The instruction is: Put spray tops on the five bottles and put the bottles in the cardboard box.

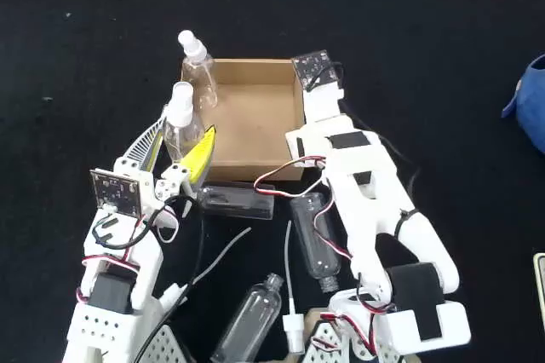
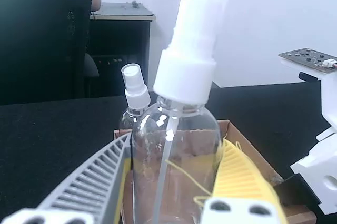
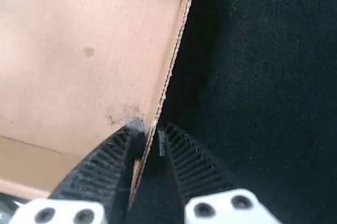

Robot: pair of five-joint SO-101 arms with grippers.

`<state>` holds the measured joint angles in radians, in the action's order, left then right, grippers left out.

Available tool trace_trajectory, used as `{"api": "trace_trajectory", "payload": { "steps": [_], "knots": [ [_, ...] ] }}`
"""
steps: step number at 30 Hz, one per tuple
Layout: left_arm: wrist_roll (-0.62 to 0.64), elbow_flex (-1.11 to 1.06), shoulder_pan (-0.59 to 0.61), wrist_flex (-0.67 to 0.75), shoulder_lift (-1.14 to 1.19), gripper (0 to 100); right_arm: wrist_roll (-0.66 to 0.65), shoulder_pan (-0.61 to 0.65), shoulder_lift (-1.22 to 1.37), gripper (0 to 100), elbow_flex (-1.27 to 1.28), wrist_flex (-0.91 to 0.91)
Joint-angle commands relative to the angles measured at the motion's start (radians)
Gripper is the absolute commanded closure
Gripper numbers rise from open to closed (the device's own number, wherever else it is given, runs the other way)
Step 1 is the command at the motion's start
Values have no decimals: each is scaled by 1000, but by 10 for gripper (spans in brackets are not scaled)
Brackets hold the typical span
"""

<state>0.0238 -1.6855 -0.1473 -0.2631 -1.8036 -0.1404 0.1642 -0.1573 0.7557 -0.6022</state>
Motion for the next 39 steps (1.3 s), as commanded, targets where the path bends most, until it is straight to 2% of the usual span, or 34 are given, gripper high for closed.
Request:
{"api": "trace_trajectory", "payload": {
  "steps": [1,11,26,39],
  "knots": [
    [11,-13,2,26,-21,970,-5,0,4,981,-10,-9],
    [9,-13,2,26,-21,970,-17,-37,-4,981,-10,-46],
    [8,-13,2,26,-21,970,-130,-78,-5,981,-12,-84],
    [11,-13,2,26,-21,970,-133,-78,-19,981,-5,-129]
  ]
}}
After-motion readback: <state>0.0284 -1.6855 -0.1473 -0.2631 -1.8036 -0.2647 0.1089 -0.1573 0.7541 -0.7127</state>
